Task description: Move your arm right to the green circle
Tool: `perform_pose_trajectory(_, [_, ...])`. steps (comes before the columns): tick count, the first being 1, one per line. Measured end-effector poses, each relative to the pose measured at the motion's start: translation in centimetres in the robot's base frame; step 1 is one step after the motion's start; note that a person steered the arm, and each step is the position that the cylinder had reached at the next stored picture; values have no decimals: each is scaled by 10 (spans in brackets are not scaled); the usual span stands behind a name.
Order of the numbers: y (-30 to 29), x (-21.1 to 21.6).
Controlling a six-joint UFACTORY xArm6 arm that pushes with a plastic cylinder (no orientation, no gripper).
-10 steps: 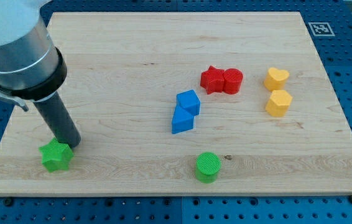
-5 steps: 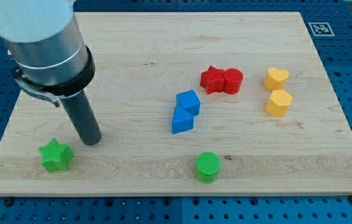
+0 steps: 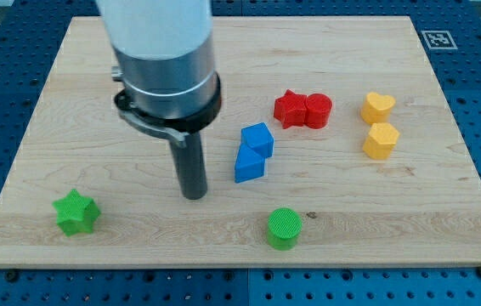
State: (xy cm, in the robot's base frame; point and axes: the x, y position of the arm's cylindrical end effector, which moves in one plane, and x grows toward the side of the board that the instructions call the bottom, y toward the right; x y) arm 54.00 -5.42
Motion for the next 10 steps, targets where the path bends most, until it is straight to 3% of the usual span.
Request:
perform_pose_trajectory(7, [151,17])
perform_pose_trajectory(10, [178,67])
